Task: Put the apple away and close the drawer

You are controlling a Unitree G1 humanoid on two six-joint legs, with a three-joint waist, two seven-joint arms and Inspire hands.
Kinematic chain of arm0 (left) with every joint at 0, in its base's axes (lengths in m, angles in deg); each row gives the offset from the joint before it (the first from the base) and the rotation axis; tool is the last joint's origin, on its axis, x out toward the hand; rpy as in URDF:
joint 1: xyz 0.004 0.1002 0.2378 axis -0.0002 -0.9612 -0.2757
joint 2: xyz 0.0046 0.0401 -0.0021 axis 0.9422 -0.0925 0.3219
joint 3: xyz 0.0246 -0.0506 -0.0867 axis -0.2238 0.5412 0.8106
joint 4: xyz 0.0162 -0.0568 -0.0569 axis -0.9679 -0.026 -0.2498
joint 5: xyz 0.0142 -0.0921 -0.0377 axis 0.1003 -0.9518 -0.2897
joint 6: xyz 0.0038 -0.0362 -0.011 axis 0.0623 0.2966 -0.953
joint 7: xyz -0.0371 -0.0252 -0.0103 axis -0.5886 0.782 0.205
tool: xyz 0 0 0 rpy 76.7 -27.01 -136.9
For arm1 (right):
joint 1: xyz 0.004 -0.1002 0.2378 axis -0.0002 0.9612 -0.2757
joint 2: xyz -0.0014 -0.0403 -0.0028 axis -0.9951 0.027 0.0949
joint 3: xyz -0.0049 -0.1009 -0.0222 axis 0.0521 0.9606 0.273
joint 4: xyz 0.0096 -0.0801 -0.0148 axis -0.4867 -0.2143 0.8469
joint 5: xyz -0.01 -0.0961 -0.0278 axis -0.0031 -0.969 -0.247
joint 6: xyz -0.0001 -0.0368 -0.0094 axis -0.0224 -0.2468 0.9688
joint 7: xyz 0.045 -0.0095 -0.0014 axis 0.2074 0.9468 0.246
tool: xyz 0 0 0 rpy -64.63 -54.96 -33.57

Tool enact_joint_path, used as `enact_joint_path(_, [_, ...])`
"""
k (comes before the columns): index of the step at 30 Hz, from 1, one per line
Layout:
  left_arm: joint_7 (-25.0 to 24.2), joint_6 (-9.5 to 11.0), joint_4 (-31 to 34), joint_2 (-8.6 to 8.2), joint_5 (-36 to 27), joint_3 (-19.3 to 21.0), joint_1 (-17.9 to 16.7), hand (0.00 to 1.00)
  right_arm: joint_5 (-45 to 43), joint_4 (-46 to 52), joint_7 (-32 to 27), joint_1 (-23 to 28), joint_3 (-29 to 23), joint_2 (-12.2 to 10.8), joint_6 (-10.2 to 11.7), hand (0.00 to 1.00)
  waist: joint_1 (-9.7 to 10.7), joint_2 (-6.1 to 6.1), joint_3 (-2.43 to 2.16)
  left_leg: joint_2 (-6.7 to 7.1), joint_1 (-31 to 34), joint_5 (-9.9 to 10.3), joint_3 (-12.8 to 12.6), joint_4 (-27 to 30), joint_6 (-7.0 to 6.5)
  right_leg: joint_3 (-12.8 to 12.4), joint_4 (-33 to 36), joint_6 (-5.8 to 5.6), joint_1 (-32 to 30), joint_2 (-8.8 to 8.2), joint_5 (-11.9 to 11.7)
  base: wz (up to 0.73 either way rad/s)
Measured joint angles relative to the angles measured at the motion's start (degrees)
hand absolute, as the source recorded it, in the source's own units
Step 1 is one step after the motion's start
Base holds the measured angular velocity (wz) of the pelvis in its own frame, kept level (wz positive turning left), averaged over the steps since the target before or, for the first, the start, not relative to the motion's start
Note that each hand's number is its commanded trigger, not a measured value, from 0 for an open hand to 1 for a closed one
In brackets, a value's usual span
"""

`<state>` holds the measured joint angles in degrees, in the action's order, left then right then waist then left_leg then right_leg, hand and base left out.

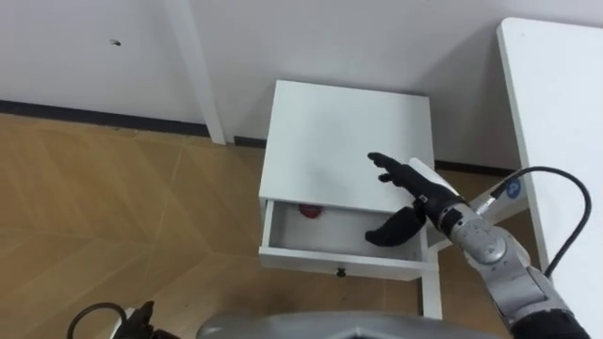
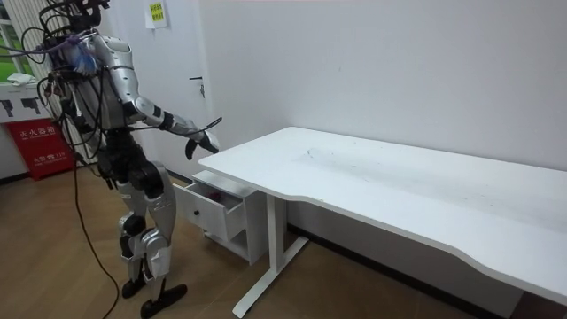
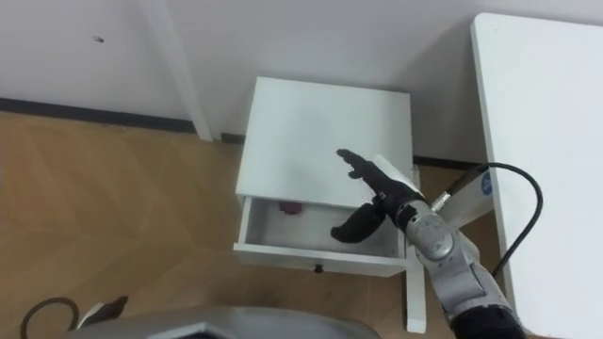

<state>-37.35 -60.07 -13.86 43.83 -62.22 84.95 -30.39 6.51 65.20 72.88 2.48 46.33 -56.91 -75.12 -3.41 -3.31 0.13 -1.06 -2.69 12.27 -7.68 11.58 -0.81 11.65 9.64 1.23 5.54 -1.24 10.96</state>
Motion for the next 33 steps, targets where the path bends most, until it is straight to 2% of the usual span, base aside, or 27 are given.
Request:
enact_joint_path(7, [1.0, 0.0, 0.5, -0.17, 0.6, 0.5, -1.4, 0.00, -0.7, -6.4, -0.8, 0.3, -1.1, -0.3, 0.0, 0.00, 0.2, -0.02, -0.04, 0.03, -0.3, 0.0, 0.0, 0.0, 0.00, 0.0, 0.0, 0.00, 0.3, -0.08, 0.0, 0.00])
enact_joint_path(8, [1.0, -0.1, 0.9, -0.25, 0.5, 0.9, -1.8, 0.00, -0.6, -8.1, -0.9, 0.4, -2.4, -1.0, 0.1, 0.00, 0.2, 0.01, -0.02, 0.04, -0.4, 0.0, 0.0, 0.0, -0.01, -0.1, 0.0, 0.00, 0.3, -0.09, 0.0, 0.00])
enact_joint_path(11, [1.4, -0.4, 0.8, -0.46, 0.5, 1.8, -1.9, 0.00, 2.1, -17.4, -3.3, -0.2, -5.0, -2.2, 1.0, 0.00, 0.1, -0.11, -0.14, 0.08, -1.0, 0.0, -0.2, -0.2, -0.03, -0.1, 0.0, -0.02, 0.8, -0.17, 0.0, 0.00])
enact_joint_path(13, [1.5, -0.3, 0.7, -0.50, 0.5, 1.8, -2.1, 0.00, 5.1, -24.2, -4.6, -0.5, -7.5, -3.2, 1.2, 0.00, 0.3, 0.02, -0.07, 0.13, -1.2, 0.1, 0.0, 0.0, -0.19, 0.3, -0.1, -0.09, 1.2, -0.28, 0.1, 0.08])
enact_joint_path(14, [1.5, -0.2, 0.2, -0.60, 0.5, 1.9, -1.9, 0.00, 6.8, -28.3, -5.5, -0.4, -10.0, -3.9, 1.2, 0.00, 0.9, 0.16, -0.08, 0.24, -0.9, 0.3, 0.1, 0.2, -0.43, 0.8, 0.0, -0.27, 1.4, -0.48, 0.2, 0.24])
enact_joint_path(16, [1.5, -0.3, 0.0, -1.40, 0.5, 2.6, -1.9, 0.00, 8.6, -33.0, -6.7, 0.1, -13.3, -3.8, 1.0, 0.00, 2.4, 0.58, -0.30, 0.64, 0.0, 1.2, -0.4, 1.8, -0.83, 1.7, 0.6, -0.78, 1.3, -0.97, 0.6, 0.29])
enact_joint_path(17, [1.5, -0.3, 0.0, -1.99, 0.6, 2.6, -1.9, 0.00, 8.6, -34.3, -7.7, 1.0, -15.9, -3.5, 0.7, 0.00, 3.3, 1.21, -0.42, 1.05, 0.8, 2.4, -0.9, 3.3, -1.91, 2.3, 4.0, -1.57, -0.1, -1.95, 2.1, 0.21])
enact_joint_path(18, [1.3, -0.4, -0.3, -2.36, 0.1, 2.6, -1.7, 0.00, 8.6, -35.6, -9.0, 1.7, -17.9, -3.1, 0.6, 0.00, 3.6, 1.89, -0.53, 1.86, 1.2, 2.9, -0.9, 3.9, -2.63, 2.6, 11.3, -2.98, -3.4, -3.72, 4.0, 0.13])
enact_joint_path(19, [1.2, -0.5, -0.5, -2.46, 0.1, 2.6, -1.4, 0.00, 8.5, -36.7, -9.6, 1.7, -18.7, -2.9, 0.5, 0.00, 3.8, 2.27, -0.38, 2.08, 1.2, 3.0, -1.0, 4.2, -2.79, 2.6, 17.0, -3.38, -6.0, -4.71, 4.2, 0.11])
enact_joint_path(20, [1.1, -0.5, -0.6, -2.14, 0.1, 2.7, -1.2, 0.00, 8.2, -39.1, -10.5, 2.4, -20.1, -2.8, 0.3, 0.00, 4.5, 2.48, -0.25, 2.90, 1.1, 2.9, -1.0, 5.2, -3.20, 2.4, 30.4, -3.61, -12.0, -7.19, 2.5, 0.30])
enact_joint_path(21, [1.1, -0.5, -0.8, -1.70, 0.2, 2.8, -0.8, 0.00, 8.0, -40.9, -11.6, 2.7, -21.5, -2.8, -0.1, 0.00, 5.4, 3.11, -0.26, 3.34, 1.1, 3.6, -1.0, 6.9, -4.27, 0.6, 41.8, -3.73, -18.3, -9.40, -3.5, 0.32])
enact_joint_path(22, [1.1, -0.4, -1.0, -1.57, 0.3, 2.8, -0.6, 0.00, 8.0, -42.0, -11.9, 2.9, -22.5, -2.8, -0.2, 0.00, 5.5, 3.83, -0.38, 3.12, 1.1, 3.9, -1.0, 7.5, -4.82, -1.2, 46.6, -3.86, -21.9, -9.69, -8.2, 0.10])
enact_joint_path(23, [1.1, -0.2, -1.3, -1.45, 0.2, 3.0, -0.5, 0.00, 8.3, -44.0, -12.1, 2.9, -23.5, -2.7, -0.8, 0.00, 5.4, 5.61, -0.49, 2.54, 1.6, 4.6, -1.3, 8.9, -5.79, -4.9, 55.3, -4.56, -28.6, -9.03, -17.1, -0.21])
enact_joint_path(24, [1.1, -0.4, -2.4, -0.66, 0.0, 3.1, 0.3, 0.00, 8.5, -44.1, -12.0, 2.7, -23.5, -2.9, -0.9, 0.00, 5.8, 6.04, -0.02, 2.45, 3.0, 5.1, -1.5, 10.8, -6.61, -7.5, 70.6, -3.44, -36.7, -9.06, -15.2, -0.16])
enact_joint_path(25, [1.1, -0.7, -2.6, -0.34, 0.0, 3.1, 0.5, 0.00, 8.7, -44.1, -12.0, 2.9, -23.5, -3.1, -0.9, 0.00, 6.5, 6.19, 0.02, 2.08, 3.7, 5.3, -1.4, 11.7, -6.88, -8.2, 78.0, -3.03, -40.1, -9.06, -13.4, 0.00])
enact_joint_path(26, [1.1, -1.0, -2.7, 0.24, -0.3, 3.0, 0.6, 0.00, 10.2, -44.2, -12.0, 3.7, -23.0, -3.3, -0.7, 0.00, 6.9, 7.06, 0.43, 1.25, 4.6, 5.4, -1.1, 12.4, -7.08, -8.4, 88.8, -2.70, -45.5, -8.53, -10.3, 0.14])
enact_joint_path(27, [1.1, -1.4, -2.5, 0.59, -0.3, 3.1, 0.7, 0.00, 11.3, -45.1, -12.1, 4.1, -22.2, -3.2, -0.8, 0.00, 7.0, 7.58, 0.50, 0.32, 5.0, 5.5, -1.0, 12.5, -7.09, -8.3, 93.3, -2.68, -48.3, -8.35, -8.5, 0.10])
enact_joint_path(28, [1.1, -1.8, -2.3, 0.69, -0.3, 3.1, 0.7, 0.00, 12.0, -45.2, -12.1, 4.3, -21.8, -3.3, -1.2, 0.00, 7.0, 7.62, 0.52, 0.05, 5.0, 5.5, -0.9, 12.5, -7.06, -8.4, 93.2, -2.92, -48.6, -8.61, -7.8, 0.09])
enact_joint_path(29, [1.1, -2.0, -2.0, 0.74, -0.2, 3.6, 0.2, 0.00, 12.7, -45.2, -12.2, 4.4, -21.0, -3.3, -2.1, 0.00, 7.0, 7.64, 0.65, -0.10, 4.9, 5.6, -0.8, 12.5, -6.98, -8.7, 89.0, -3.42, -46.9, -9.20, -6.9, 0.17])
enact_joint_path(30, [1.0, -2.0, -1.9, 0.71, 0.2, 3.8, -0.6, 0.00, 14.1, -45.2, -12.4, 4.4, -20.6, -3.3, -2.7, 0.00, 7.3, 7.03, 0.68, 0.01, 4.7, 5.6, -0.8, 12.5, -6.98, -8.2, 79.3, -4.07, -41.6, -9.94, -6.5, 0.18])
enact_joint_path(31, [1.0, -2.0, -1.8, 0.77, 0.3, 3.8, -1.2, 0.00, 14.6, -45.3, -12.6, 4.3, -20.4, -3.3, -3.0, 0.00, 7.3, 6.57, 0.72, 0.17, 4.4, 5.6, -0.9, 12.2, -6.98, -8.1, 72.9, -4.54, -38.0, -9.98, -6.2, 0.10])
enact_joint_path(32, [0.9, -2.2, -1.4, 0.88, 0.2, 3.8, -2.3, 0.00, 15.2, -45.3, -12.8, 4.2, -20.3, -3.3, -3.2, 0.00, 7.4, 5.25, 0.62, 0.93, 3.4, 5.7, -1.2, 11.2, -6.68, -7.7, 58.6, -5.56, -30.7, -9.61, -5.5, -0.11])
enact_joint_path(33, [0.9, -2.4, -1.2, 0.88, 0.1, 4.0, -3.5, 0.00, 15.7, -45.2, -13.2, 4.1, -20.3, -3.3, -3.2, 0.00, 6.3, 4.29, 0.66, 1.26, 3.1, 5.7, -1.5, 10.5, -6.65, -7.3, 45.3, -6.20, -23.4, -8.81, -4.9, -0.20])
